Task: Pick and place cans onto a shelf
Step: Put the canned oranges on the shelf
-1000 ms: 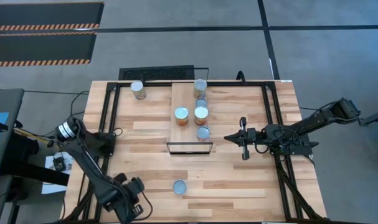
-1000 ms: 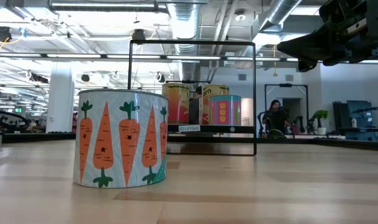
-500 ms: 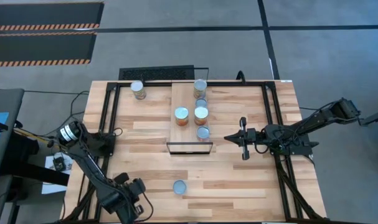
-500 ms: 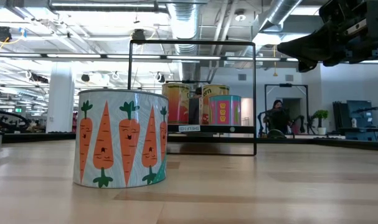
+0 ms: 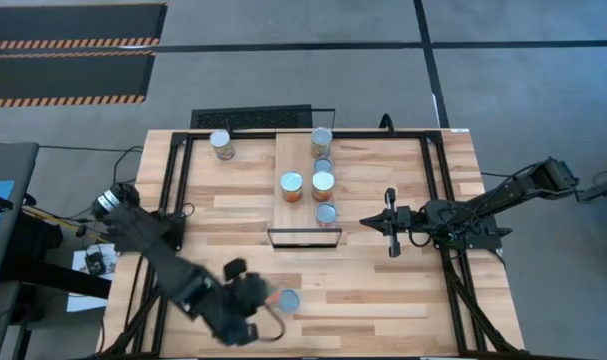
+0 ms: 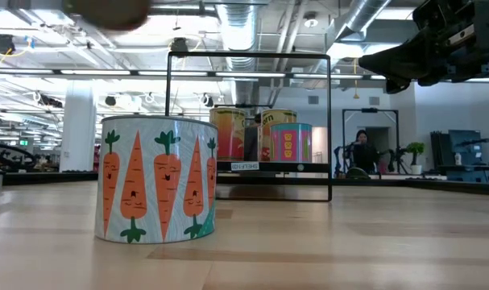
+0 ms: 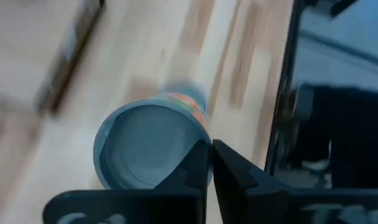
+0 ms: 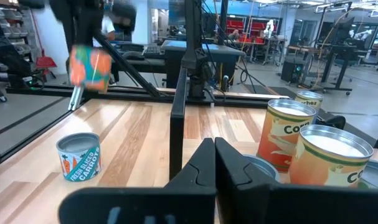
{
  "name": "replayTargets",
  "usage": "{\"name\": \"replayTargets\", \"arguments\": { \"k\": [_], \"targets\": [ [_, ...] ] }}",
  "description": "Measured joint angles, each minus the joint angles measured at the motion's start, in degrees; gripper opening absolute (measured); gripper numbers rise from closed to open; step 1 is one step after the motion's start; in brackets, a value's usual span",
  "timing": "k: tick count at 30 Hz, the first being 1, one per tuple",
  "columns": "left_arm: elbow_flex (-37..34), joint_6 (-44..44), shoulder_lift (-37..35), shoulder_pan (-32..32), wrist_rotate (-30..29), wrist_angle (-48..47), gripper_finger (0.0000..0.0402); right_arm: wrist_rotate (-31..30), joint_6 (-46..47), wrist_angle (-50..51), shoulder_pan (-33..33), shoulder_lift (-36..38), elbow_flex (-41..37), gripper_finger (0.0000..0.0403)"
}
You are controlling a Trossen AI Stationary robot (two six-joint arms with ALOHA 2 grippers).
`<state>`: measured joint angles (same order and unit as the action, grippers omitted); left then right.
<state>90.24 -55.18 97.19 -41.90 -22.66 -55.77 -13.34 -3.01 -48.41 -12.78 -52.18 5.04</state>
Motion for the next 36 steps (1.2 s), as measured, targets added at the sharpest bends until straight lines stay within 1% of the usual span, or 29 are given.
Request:
{"name": "replayTargets", "arguments": {
  "k": [7,12,17,21,24,28,36],
  "targets": [
    [13.30,20.04,-0.09,10.97,1.90,-0.50,0.0000,0.00,0.01,0.40,0.00,0.00,0.00,0.0008],
    [20.77,28.75,-0.22,20.85,2.08,-5.85,0.0000,0.02,0.00,0.53,0.00,0.00,0.00,0.0008],
    [21.10,34.14,0.46,30.62,7.56,-9.35,0.0000,0.02,0.00,1.15,0.00,0.00,0.00,0.0008],
    [20.94,38.29,4.42,35.10,11.20,-11.17,0.0000,0.00,0.00,1.37,0.00,0.00,0.00,0.0008],
    [20.93,40.61,7.28,37.54,13.10,-12.56,0.0000,0.00,0.00,1.45,0.00,0.00,0.00,0.0008],
    [20.93,41.02,10.72,40.13,14.47,-15.84,0.0000,0.00,0.00,1.63,0.00,0.00,0.00,0.0008],
    [20.95,40.21,15.04,42.26,15.40,-16.34,0.0000,0.02,-0.04,1.69,0.02,0.00,0.00,0.0008]
  ]
}}
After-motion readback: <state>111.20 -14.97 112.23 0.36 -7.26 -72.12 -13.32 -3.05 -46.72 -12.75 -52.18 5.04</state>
